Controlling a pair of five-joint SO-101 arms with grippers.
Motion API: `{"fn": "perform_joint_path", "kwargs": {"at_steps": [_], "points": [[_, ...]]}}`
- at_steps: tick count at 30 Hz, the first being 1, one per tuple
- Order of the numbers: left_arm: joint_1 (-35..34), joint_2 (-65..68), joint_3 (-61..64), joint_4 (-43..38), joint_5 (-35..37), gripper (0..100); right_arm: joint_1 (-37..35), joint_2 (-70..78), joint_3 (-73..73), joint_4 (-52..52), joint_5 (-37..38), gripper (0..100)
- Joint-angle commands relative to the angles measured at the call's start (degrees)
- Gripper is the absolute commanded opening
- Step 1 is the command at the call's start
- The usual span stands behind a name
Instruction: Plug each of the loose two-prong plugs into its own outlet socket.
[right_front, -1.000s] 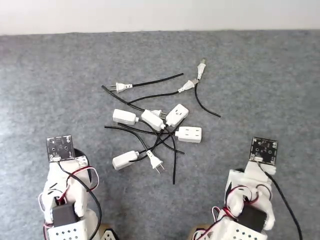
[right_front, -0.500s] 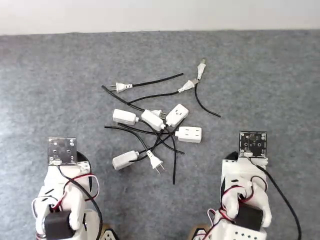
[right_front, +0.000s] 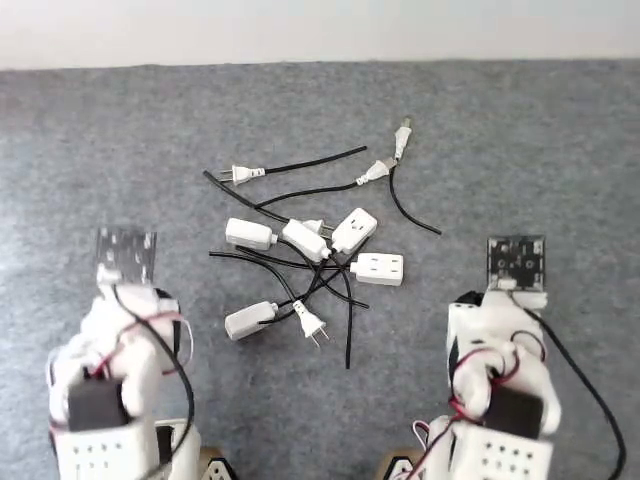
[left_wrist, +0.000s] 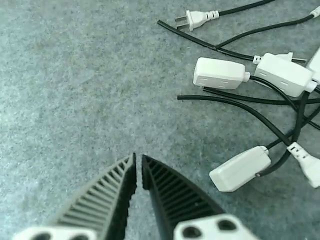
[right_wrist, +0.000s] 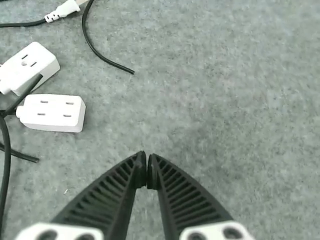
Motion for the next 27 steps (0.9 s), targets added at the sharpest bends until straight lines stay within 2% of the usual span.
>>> {"fn": "perform_joint_path", "kwargs": {"at_steps": [1, 5, 9, 12, 15, 17, 21, 24, 27], "points": [[0.53, 12.84, -7.6, -1.32, -0.18, 2, 0.22, 9.27, -6.86, -2.77, -0.53, 1.3], [2.2, 24.09, -9.36, -1.76, -0.44, 2, 0.13, 19.82, -9.14, -5.49, -5.19, 1.5], [8.53, 32.18, -10.86, -1.85, -0.53, 3, -2.51, 28.53, -8.97, -9.98, -8.7, 1.6], [13.98, 36.04, -12.44, -1.85, -0.35, 9, -3.82, 33.63, -8.97, -10.86, -11.16, 1.6], [18.37, 37.71, -12.79, -1.85, -0.44, 19, -3.56, 36.62, -8.97, -11.47, -10.55, 1.3], [21.1, 37.63, -12.62, -1.85, -0.62, 22, -1.19, 37.05, -8.53, -11.56, -9.41, 1.2], [27.87, 37.63, -12.44, -1.76, -5.54, 21, 3.21, 36.88, -3.96, -17.63, -4.92, 1.1], [32.7, 37.8, -10.42, -2.37, -6.51, 19, 3.38, 36.88, -3.08, -19.21, -4.66, 1.1], [33.67, 37.8, -6.02, -5.89, -7.12, 18, 3.21, 36.88, -3.08, -19.21, -4.48, 1.1]]}}
